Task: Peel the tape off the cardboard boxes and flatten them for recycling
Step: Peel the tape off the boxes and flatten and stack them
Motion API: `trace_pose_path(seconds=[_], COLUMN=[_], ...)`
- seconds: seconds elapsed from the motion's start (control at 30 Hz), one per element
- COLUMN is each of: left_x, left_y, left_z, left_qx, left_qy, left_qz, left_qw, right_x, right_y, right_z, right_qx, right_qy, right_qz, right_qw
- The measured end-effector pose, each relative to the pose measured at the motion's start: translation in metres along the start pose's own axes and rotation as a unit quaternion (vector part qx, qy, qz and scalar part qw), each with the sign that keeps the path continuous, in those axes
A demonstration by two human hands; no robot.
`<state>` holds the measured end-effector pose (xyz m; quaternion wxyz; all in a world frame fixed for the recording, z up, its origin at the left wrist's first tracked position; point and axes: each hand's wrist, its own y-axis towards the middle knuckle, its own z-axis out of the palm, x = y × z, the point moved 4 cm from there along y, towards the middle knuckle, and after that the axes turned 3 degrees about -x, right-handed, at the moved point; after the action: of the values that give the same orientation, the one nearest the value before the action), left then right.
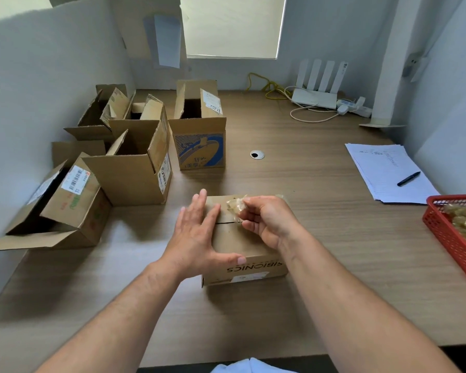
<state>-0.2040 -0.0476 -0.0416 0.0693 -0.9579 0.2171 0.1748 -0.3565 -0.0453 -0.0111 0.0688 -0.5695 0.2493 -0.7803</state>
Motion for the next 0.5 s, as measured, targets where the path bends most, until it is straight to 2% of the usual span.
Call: trace_pose_path(seconds=[0.07, 0.17, 0.2, 0.27, 0.33, 0.37, 0.5], left_x=[0.001, 0.006, 0.006, 0.004, 0.002, 0.002, 0.002], left_y=[0.003, 0.006, 0.007, 0.008, 0.009, 0.009, 0.009], left_z=[0.005, 0.01, 0.01, 0.01, 0.01, 0.011, 0.011], left_qx=[0.034, 0.061, 0.06, 0.058, 0.054, 0.051, 0.038], left_qy=[0.008, 0.023, 0.026, 0.029, 0.034, 0.037, 0.041], left_qz=[0.005, 0.004, 0.004, 0.005, 0.005, 0.005, 0.002], left_qw=[0.999, 0.998, 0.998, 0.998, 0.998, 0.998, 0.998], right_x=[0.002, 0.004, 0.005, 0.007, 0.007, 0.008, 0.009], right_y=[0.001, 0.009, 0.012, 0.014, 0.01, 0.007, 0.003], right_z=[-0.006, -0.023, -0.028, -0.032, -0.029, -0.027, -0.018], right_qx=[-0.035, -0.135, -0.173, -0.222, -0.237, -0.233, -0.178], right_qy=[-0.025, -0.15, -0.221, -0.377, -0.482, -0.508, -0.546], right_qz=[-0.016, -0.066, -0.089, -0.142, -0.175, -0.18, -0.195], right_qw=[0.999, 0.977, 0.956, 0.888, 0.825, 0.809, 0.795])
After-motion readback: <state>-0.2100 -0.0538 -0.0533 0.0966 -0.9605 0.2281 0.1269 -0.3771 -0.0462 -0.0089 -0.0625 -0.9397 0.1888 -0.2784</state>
